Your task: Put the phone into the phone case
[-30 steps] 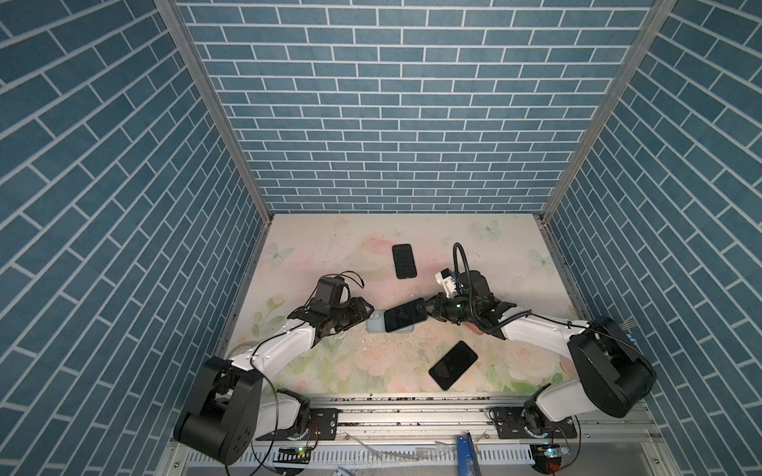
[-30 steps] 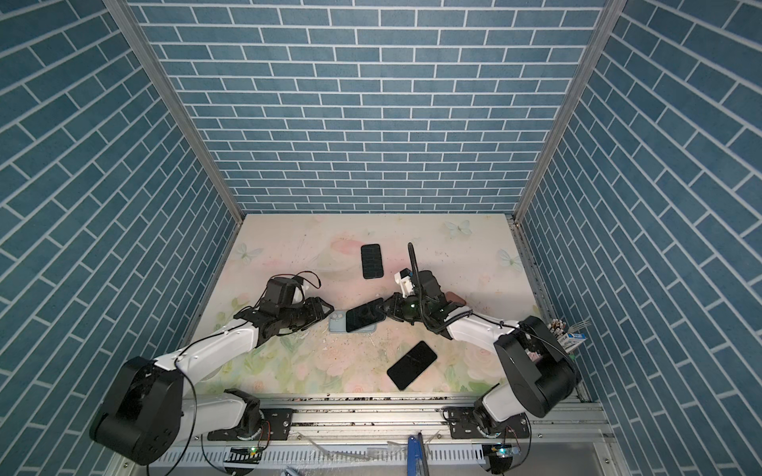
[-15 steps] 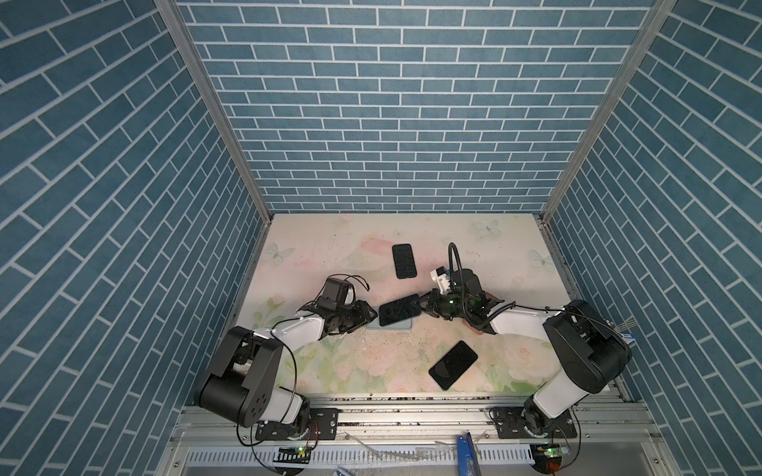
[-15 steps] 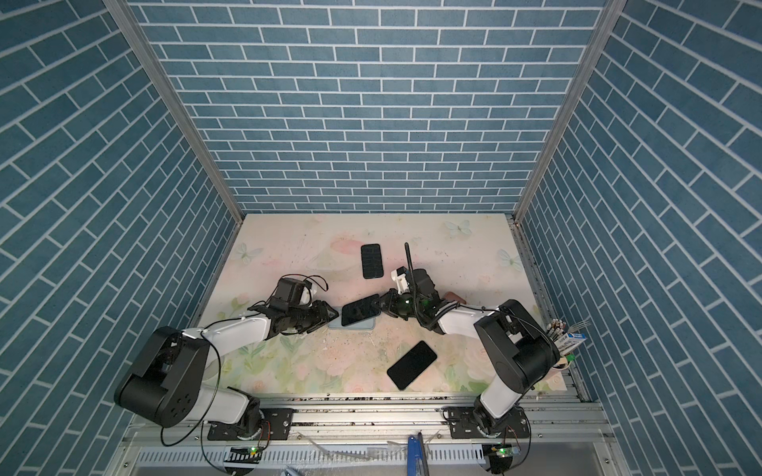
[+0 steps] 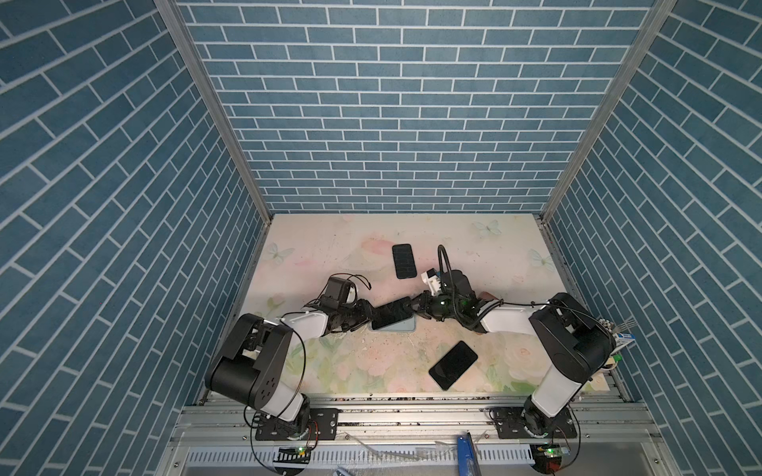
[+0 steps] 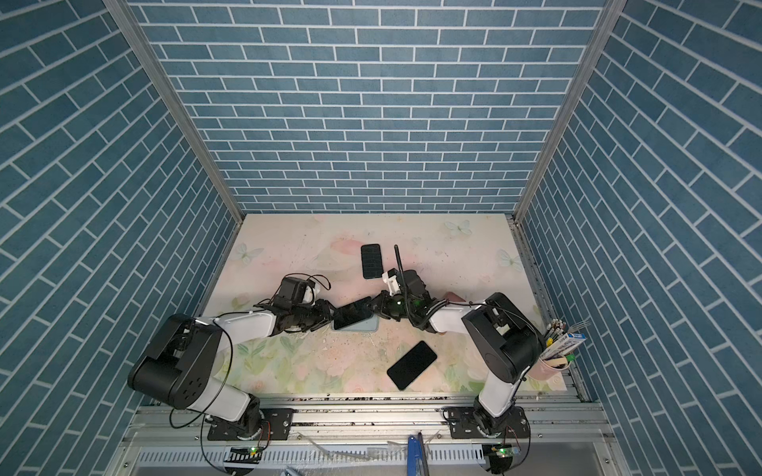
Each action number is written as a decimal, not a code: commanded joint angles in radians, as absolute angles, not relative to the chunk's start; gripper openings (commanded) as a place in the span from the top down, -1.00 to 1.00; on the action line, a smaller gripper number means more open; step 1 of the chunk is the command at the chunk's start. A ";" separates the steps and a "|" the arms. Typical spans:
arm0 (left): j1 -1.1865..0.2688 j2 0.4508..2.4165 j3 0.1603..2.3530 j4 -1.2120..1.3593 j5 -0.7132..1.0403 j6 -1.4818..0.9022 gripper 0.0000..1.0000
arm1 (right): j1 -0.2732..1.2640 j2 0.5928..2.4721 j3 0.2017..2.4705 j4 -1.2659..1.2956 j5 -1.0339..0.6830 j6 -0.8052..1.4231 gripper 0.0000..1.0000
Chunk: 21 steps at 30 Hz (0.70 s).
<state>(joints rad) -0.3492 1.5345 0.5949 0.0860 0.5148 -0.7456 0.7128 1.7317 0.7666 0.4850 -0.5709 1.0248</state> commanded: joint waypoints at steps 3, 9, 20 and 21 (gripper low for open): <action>-0.384 1.568 0.586 0.109 0.543 -0.777 0.04 | 0.733 1.761 0.780 0.523 -0.567 1.058 1.00; -0.462 1.572 0.579 0.156 0.524 -0.825 0.04 | 0.732 1.733 0.732 0.532 -0.544 1.060 1.00; -0.542 1.595 0.599 0.190 0.514 -0.866 0.05 | 0.711 1.682 0.617 0.494 -0.481 1.063 1.00; -0.543 1.594 0.601 0.185 0.515 -0.863 0.05 | 0.707 1.675 0.608 0.487 -0.478 1.058 0.99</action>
